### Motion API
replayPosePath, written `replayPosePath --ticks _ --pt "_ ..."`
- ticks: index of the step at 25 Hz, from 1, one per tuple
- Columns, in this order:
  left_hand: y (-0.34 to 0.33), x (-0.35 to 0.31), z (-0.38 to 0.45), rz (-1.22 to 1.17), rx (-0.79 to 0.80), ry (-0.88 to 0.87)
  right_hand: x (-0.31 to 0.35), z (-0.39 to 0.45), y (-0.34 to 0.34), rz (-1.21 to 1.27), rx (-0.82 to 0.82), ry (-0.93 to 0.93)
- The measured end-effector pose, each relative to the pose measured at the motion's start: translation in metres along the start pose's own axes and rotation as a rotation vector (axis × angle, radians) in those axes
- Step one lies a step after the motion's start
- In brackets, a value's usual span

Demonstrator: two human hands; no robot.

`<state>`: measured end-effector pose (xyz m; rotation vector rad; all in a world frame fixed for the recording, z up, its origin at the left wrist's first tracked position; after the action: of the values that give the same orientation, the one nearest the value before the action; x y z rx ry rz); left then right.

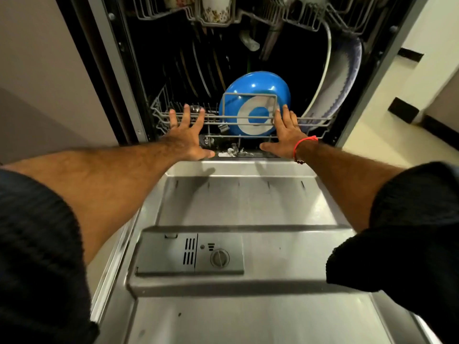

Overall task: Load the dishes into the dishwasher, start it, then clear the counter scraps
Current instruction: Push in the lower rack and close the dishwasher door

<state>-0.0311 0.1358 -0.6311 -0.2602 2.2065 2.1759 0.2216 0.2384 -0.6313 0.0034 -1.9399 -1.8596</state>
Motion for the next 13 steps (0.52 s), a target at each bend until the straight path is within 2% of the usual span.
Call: replayPosePath --ticks 3,5,8,13 --pt "-0.033 0.006 -0.047 -0.125 -0.26 -0.057 -0.017 -0.041 -0.014 0.119 -0.12 0.081" --pt "-0.067 0.006 -0.095 -0.12 -0.389 -0.075 -0.034 -0.078 -0.033 0.168 -0.125 0.094" --pt "-0.101 -0.013 -0.16 -0.157 -0.381 -0.094 -0.048 -0.138 -0.056 0.14 -0.027 0.115" --pt "-0.106 -0.058 -0.25 -0.236 -0.3 -0.126 -0.035 -0.241 -0.06 0.174 0.108 0.172"
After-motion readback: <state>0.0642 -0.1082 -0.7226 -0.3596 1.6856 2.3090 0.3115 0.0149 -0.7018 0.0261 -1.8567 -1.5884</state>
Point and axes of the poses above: each hand's wrist, its own z-axis towards the middle knuckle, its own y-axis out of the back of the hand, x = y × z, the point moved 1 cm from there along z, towards the middle knuckle, and after that the axes turned 11 degrees about -y, right-handed, at the moved point
